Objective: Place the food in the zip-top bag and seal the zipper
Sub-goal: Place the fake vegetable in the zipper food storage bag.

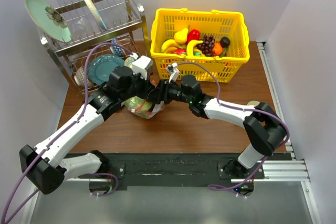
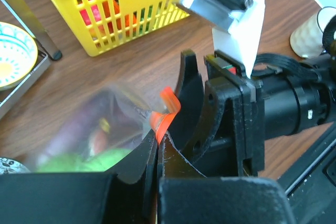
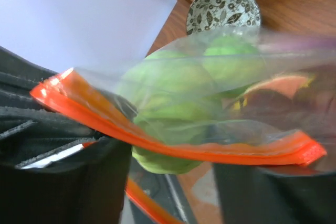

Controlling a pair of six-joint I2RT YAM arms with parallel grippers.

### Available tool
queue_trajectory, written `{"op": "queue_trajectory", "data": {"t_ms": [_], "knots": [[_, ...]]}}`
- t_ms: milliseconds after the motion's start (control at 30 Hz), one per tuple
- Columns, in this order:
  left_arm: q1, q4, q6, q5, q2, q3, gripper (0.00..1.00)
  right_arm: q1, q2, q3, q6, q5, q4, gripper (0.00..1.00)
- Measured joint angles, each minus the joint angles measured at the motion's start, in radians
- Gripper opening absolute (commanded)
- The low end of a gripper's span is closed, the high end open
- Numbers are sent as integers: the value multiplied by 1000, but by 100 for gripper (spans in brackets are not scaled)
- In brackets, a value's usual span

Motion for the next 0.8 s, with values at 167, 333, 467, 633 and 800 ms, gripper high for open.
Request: {"op": "queue_trajectory", "data": {"t_ms": [167, 333, 467, 633, 800], "knots": [[2, -13, -1, -11, 0, 4, 0, 1, -25, -9, -18, 61, -22, 77], [0, -40, 19, -65, 0, 6, 0, 0, -143, -11, -76, 117, -118, 74], [0, -43, 30, -108, -1, 10, 0, 0, -259, -11, -137, 173, -208, 66], [0, -53, 31, -133, -7, 14, 0, 2, -327, 13, -203, 245, -362, 63], [0, -64, 31, -137, -7, 17, 0, 23, -311, 79, -274, 320, -573, 65]]}}
